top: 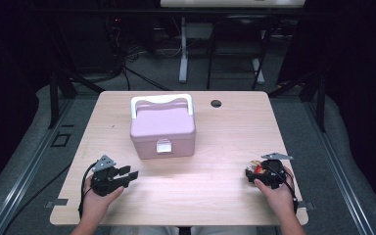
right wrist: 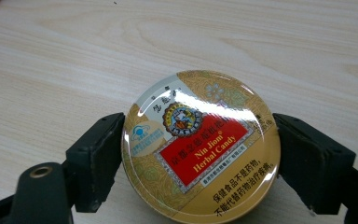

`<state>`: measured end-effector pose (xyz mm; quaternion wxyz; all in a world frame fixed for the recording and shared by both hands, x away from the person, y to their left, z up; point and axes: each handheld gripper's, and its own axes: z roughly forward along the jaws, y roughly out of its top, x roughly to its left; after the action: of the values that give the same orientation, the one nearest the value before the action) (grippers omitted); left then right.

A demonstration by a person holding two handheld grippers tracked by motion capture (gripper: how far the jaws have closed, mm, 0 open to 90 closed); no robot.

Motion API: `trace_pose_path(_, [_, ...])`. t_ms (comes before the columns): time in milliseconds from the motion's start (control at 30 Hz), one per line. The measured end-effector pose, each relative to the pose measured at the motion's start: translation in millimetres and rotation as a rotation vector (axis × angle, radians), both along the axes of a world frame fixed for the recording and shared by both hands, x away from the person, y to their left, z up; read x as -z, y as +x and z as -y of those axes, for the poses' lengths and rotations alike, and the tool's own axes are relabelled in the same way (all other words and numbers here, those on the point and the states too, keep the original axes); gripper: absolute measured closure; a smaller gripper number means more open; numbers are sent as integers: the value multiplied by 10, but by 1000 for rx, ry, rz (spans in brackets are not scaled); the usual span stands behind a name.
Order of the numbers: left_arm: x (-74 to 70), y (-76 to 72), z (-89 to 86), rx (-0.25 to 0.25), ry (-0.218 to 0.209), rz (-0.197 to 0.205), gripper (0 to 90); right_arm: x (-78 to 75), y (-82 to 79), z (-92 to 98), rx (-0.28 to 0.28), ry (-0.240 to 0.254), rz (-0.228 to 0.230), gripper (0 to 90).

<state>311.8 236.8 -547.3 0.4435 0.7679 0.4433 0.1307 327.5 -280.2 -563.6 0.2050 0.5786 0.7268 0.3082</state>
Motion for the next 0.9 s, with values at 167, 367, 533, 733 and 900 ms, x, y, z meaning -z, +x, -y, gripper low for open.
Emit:
trace_pose_path(167, [8, 13, -31, -14, -2, -3, 509, 44, 12, 1, -3, -16, -8, 193])
trace_pose_path(367, [5, 19, -38, -5, 4, 1, 476, 75, 11, -46, -17, -42, -31, 185])
trace_pose_path(533, [14, 39, -63, 10, 2, 18, 451, 44, 7, -39, -16, -32, -5, 136])
trace_pose_path(733, [-40, 44, -86, -14, 7, -9, 444, -47, -33, -38, -19, -9, 15, 121])
trace_pose_path(900, [-68, 57, -109, -29, 28, -14, 352, -129, -62, -84, -37, -47, 48, 88])
